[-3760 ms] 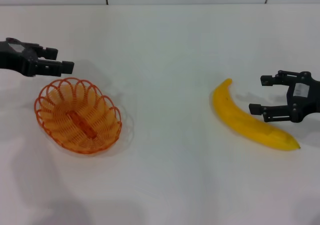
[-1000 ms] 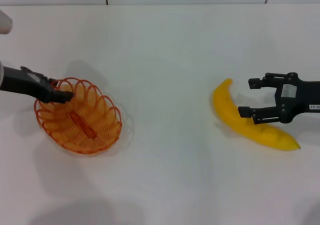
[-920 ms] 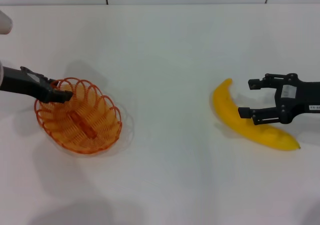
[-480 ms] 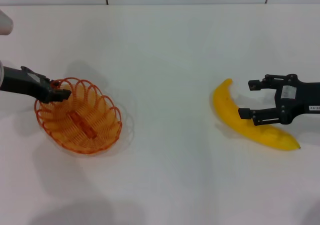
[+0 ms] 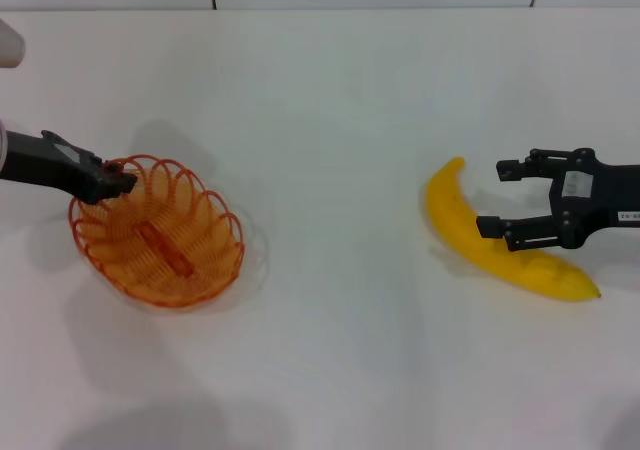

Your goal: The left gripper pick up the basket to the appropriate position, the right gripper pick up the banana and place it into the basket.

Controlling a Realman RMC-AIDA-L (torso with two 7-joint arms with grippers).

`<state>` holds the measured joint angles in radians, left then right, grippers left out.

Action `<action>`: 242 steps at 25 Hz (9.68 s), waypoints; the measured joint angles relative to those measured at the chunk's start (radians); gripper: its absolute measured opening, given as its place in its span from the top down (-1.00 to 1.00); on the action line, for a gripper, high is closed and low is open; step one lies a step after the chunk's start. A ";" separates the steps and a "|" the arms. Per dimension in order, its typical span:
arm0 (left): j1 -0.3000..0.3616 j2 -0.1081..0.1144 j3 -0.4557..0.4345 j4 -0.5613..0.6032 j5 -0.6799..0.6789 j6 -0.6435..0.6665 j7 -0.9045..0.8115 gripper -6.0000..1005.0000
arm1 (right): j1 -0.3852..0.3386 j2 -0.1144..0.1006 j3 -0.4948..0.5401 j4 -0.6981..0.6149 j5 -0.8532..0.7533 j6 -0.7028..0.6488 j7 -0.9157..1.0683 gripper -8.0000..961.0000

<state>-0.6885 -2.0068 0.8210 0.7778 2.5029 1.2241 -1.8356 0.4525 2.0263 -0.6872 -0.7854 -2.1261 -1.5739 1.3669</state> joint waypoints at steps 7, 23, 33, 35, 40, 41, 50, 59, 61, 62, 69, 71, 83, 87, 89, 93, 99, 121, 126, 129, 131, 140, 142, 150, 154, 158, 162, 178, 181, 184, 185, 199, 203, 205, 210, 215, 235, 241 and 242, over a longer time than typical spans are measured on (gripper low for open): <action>-0.001 -0.001 -0.001 0.003 0.001 0.000 0.001 0.61 | 0.001 0.000 0.000 0.000 0.000 0.000 0.009 -0.86; 0.007 0.009 -0.010 0.042 -0.097 0.047 -0.004 0.79 | 0.003 0.000 0.003 0.000 -0.014 0.002 0.012 -0.85; 0.010 0.003 -0.011 0.061 -0.160 0.047 -0.008 0.81 | 0.008 0.001 0.000 0.000 -0.014 0.002 0.013 -0.85; 0.015 0.005 -0.012 0.061 -0.187 0.041 -0.004 0.81 | 0.008 0.002 0.000 0.000 -0.014 0.002 0.014 -0.85; 0.022 0.009 -0.014 0.061 -0.229 0.029 -0.001 0.81 | 0.009 0.002 0.000 0.000 -0.014 0.002 0.015 -0.85; 0.025 0.009 -0.014 0.061 -0.235 0.026 -0.001 0.81 | 0.009 0.002 0.000 0.000 -0.014 0.002 0.015 -0.85; 0.061 -0.020 -0.016 0.050 -0.282 -0.028 0.024 0.82 | 0.010 0.002 -0.014 0.005 -0.014 0.007 0.015 -0.85; 0.074 -0.022 -0.017 -0.013 -0.392 -0.053 0.083 0.82 | 0.020 0.003 -0.060 0.016 -0.014 0.031 0.028 -0.85; 0.076 -0.023 -0.026 -0.033 -0.410 -0.062 0.095 0.82 | 0.023 0.004 -0.060 0.017 -0.014 0.031 0.031 -0.85; 0.076 -0.023 -0.027 -0.038 -0.414 -0.065 0.098 0.82 | 0.023 0.004 -0.060 0.017 -0.014 0.031 0.031 -0.85; 0.077 -0.023 -0.029 -0.108 -0.469 -0.112 0.136 0.82 | 0.023 0.003 -0.060 0.013 -0.012 0.031 0.035 -0.85; 0.077 -0.023 -0.029 -0.127 -0.485 -0.119 0.147 0.82 | 0.023 0.003 -0.060 0.012 -0.010 0.031 0.035 -0.85; 0.085 -0.023 -0.030 -0.217 -0.593 -0.191 0.203 0.82 | 0.025 0.005 -0.059 0.008 -0.004 0.031 0.030 -0.85; 0.083 -0.023 -0.030 -0.245 -0.607 -0.202 0.217 0.82 | 0.026 0.005 -0.060 0.008 -0.004 0.030 0.030 -0.86; 0.081 -0.023 -0.030 -0.255 -0.612 -0.205 0.223 0.82 | 0.027 0.005 -0.060 0.008 -0.004 0.029 0.030 -0.86; 0.078 -0.023 -0.030 -0.277 -0.634 -0.207 0.239 0.82 | 0.032 0.005 -0.060 0.010 -0.004 0.029 0.030 -0.86; 0.075 -0.023 -0.029 -0.301 -0.641 -0.228 0.239 0.82 | 0.037 0.005 -0.060 0.015 -0.006 0.029 0.029 -0.86; 0.072 -0.023 -0.020 -0.325 -0.633 -0.245 0.233 0.81 | 0.039 0.005 -0.063 0.015 -0.011 0.024 0.027 -0.85; 0.072 -0.023 -0.017 -0.325 -0.632 -0.245 0.238 0.82 | 0.040 0.005 -0.066 0.015 -0.011 0.021 0.028 -0.85; 0.071 -0.023 -0.016 -0.325 -0.633 -0.246 0.238 0.81 | 0.040 0.005 -0.066 0.015 -0.010 0.020 0.028 -0.85; 0.071 -0.023 -0.016 -0.325 -0.636 -0.246 0.238 0.80 | 0.040 0.005 -0.066 0.015 -0.010 0.020 0.028 -0.85; 0.070 -0.024 -0.015 -0.325 -0.639 -0.246 0.239 0.76 | 0.040 0.005 -0.066 0.015 -0.010 0.020 0.028 -0.85; 0.069 -0.024 -0.015 -0.325 -0.639 -0.246 0.239 0.70 | 0.040 0.005 -0.066 0.015 -0.010 0.020 0.028 -0.85; 0.068 -0.024 -0.016 -0.325 -0.638 -0.244 0.239 0.46 | 0.040 0.005 -0.066 0.015 -0.009 0.021 0.027 -0.85; 0.067 -0.024 -0.016 -0.325 -0.634 -0.244 0.239 0.41 | 0.040 0.005 -0.066 0.015 -0.008 0.022 0.027 -0.85; 0.070 -0.024 -0.016 -0.324 -0.636 -0.244 0.257 0.25 | 0.038 0.005 -0.066 0.015 -0.006 0.024 0.027 -0.85; 0.076 -0.025 -0.016 -0.315 -0.640 -0.245 0.268 -0.06 | 0.035 0.005 -0.065 0.015 -0.005 0.025 0.027 -0.86; 0.150 -0.026 -0.015 -0.145 -0.670 -0.103 0.330 -0.33 | 0.032 0.005 -0.064 0.015 -0.004 0.027 0.028 -0.86; 0.169 -0.025 -0.015 -0.108 -0.672 -0.067 0.333 -0.33 | 0.032 0.005 -0.063 0.015 -0.004 0.027 0.028 -0.86; 0.197 -0.025 -0.016 -0.075 -0.679 -0.039 0.353 -0.33 | 0.034 0.005 -0.063 0.016 -0.005 0.028 0.027 -0.86; 0.204 -0.025 -0.017 -0.072 -0.683 -0.027 0.365 -0.33 | 0.035 0.005 -0.064 0.017 -0.005 0.027 0.026 -0.86; 0.295 -0.015 -0.024 -0.033 -0.764 0.128 0.526 -0.33 | 0.032 0.008 -0.066 0.017 -0.005 0.013 0.012 -0.85; 0.303 -0.014 -0.015 -0.038 -0.722 0.141 0.529 -0.33 | 0.034 0.009 -0.066 0.017 -0.005 0.012 0.013 -0.85; 0.306 -0.014 -0.014 -0.043 -0.688 0.150 0.536 -0.33 | 0.034 0.009 -0.067 0.017 -0.004 0.005 0.013 -0.85; 0.323 -0.013 -0.022 -0.065 -0.647 0.167 0.590 -0.33 | 0.029 0.011 -0.076 0.012 0.017 -0.025 0.010 -0.85; 0.336 -0.010 -0.024 -0.074 -0.646 0.164 0.604 -0.33 | 0.019 0.014 -0.078 0.007 0.047 -0.016 0.005 -0.85; 0.332 -0.007 -0.026 -0.103 -0.649 0.129 0.648 -0.33 | -0.032 0.019 -0.435 -0.318 0.016 0.186 0.340 -0.85; 0.329 -0.007 -0.026 -0.103 -0.647 0.129 0.648 -0.33 | -0.037 0.019 -0.514 -0.420 -0.083 0.186 0.472 -0.85; 0.328 -0.007 -0.026 -0.103 -0.647 0.129 0.647 -0.33 | -0.035 0.019 -0.530 -0.429 -0.101 0.186 0.492 -0.85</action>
<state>-0.3604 -2.0141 0.7946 0.6749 1.8561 1.3528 -1.1882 0.4172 2.0454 -1.2175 -1.2147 -2.2273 -1.3876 1.8587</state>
